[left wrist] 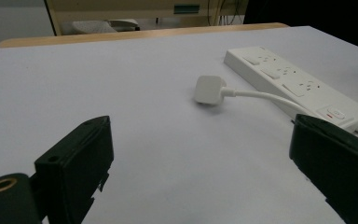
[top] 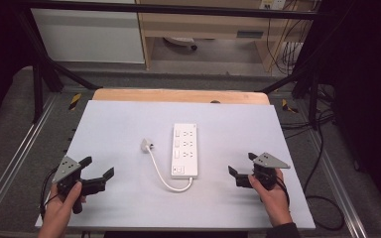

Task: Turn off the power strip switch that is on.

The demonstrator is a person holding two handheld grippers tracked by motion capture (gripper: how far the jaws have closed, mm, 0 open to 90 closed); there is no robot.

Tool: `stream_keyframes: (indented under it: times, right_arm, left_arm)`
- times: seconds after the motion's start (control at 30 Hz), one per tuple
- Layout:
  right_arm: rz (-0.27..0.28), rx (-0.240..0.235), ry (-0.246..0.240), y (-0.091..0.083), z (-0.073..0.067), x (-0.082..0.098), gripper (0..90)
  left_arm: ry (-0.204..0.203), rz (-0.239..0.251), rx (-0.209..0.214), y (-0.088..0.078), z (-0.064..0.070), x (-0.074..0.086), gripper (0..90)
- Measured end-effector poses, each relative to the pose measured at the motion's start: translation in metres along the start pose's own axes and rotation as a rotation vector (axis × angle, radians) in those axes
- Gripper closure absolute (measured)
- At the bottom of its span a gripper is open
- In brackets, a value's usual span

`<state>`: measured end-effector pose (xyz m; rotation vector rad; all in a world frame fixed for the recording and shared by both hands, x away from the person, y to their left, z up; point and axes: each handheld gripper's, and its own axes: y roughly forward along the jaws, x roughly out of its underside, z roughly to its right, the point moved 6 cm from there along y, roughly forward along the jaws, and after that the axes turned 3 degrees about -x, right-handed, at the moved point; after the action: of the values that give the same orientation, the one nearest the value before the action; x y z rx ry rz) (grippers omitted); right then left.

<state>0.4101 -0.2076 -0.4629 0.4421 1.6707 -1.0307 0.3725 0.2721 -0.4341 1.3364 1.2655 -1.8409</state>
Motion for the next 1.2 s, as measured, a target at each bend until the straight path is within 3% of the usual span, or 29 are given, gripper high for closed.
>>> stream_keyframes:
  times: [0.17,0.47,0.63,0.77,0.9,1.1,1.2]
  right_arm:
    - [0.023,0.003,0.015,0.000,0.003,-0.001,7.3]
    - [0.061,-0.013,-0.002,-0.002,0.000,-0.006,6.5]
    - [0.065,-0.028,-0.020,0.000,-0.006,-0.010,6.2]
    - [0.065,-0.048,-0.035,0.003,-0.014,-0.012,6.1]
    - [0.055,-0.075,-0.048,0.004,-0.023,-0.014,6.0]
    - [0.069,-0.103,-0.030,0.001,-0.030,-0.020,5.9]
    - [0.051,-0.120,-0.030,0.002,-0.036,-0.024,5.7]
  left_arm:
    - [-0.007,-0.006,-0.001,0.004,-0.002,0.001,6.4]
    - [0.007,0.005,0.024,0.012,0.003,-0.001,6.0]
    - [0.013,0.002,0.035,0.017,0.003,0.000,6.6]
    - [0.065,-0.034,0.038,0.021,0.007,0.006,6.4]
    - [0.066,-0.028,0.047,0.022,0.008,0.005,6.1]
    - [0.044,-0.022,0.031,0.021,0.003,0.004,6.2]
    - [0.042,-0.021,0.025,0.022,0.002,0.004,6.2]
